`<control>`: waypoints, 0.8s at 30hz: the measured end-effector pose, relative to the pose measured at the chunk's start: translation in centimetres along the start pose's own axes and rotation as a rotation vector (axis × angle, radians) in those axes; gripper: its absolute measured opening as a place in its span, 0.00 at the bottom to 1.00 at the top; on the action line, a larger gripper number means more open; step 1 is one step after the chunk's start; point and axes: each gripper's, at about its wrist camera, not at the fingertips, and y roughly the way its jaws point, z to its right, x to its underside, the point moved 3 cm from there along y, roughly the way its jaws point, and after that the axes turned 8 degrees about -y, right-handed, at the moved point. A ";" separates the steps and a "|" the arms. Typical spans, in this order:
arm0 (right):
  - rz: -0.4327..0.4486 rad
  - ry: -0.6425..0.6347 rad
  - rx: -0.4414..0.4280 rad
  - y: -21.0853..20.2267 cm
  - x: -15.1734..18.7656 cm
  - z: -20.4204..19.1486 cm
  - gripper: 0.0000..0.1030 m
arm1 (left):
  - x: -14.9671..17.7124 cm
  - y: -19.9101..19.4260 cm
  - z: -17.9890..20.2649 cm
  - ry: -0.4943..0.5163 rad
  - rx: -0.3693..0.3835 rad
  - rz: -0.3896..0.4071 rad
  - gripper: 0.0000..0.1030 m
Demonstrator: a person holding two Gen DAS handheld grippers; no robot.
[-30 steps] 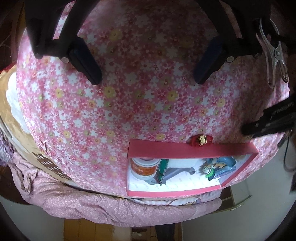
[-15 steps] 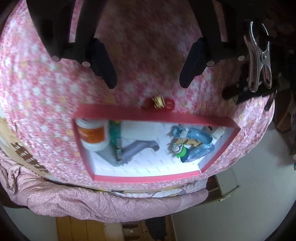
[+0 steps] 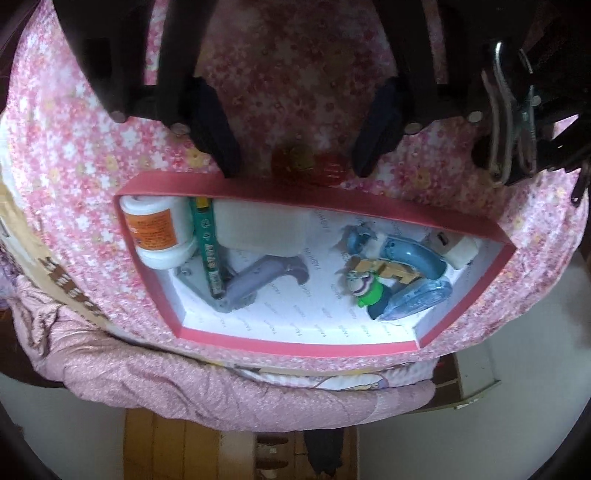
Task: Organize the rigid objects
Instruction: 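Grasp the small red charm with the right gripper while the left holds the disc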
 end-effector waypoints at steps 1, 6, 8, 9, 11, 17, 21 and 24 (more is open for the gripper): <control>0.001 0.009 0.010 -0.1 0.0 0.2 0.51 | 0.0 0.0 0.0 0.000 0.000 0.000 0.32; 0.007 0.026 0.003 -0.3 0.1 0.7 0.40 | 0.0 -0.1 0.0 -0.002 -0.001 0.001 0.32; 0.011 0.041 -0.021 -0.6 0.4 0.8 0.40 | 0.0 -0.1 0.0 -0.003 0.001 0.000 0.32; 0.014 0.049 -0.038 -0.7 0.5 0.9 0.40 | -0.1 -0.2 0.0 -0.004 0.003 -0.002 0.32; 0.018 0.058 -0.063 -1.2 0.8 1.1 0.40 | -0.1 -0.2 -0.1 -0.007 0.005 -0.005 0.32; 0.017 0.077 -0.100 -2.1 1.5 1.7 0.40 | -0.1 -0.5 0.0 -0.008 0.008 -0.006 0.32; 0.029 0.084 -0.113 -2.9 1.7 2.2 0.40 | -0.4 -1.2 0.3 -0.002 0.019 0.006 0.32; 0.038 0.088 -0.120 -3.4 1.7 2.3 0.40 | -0.6 -2.0 0.9 0.008 0.037 0.019 0.32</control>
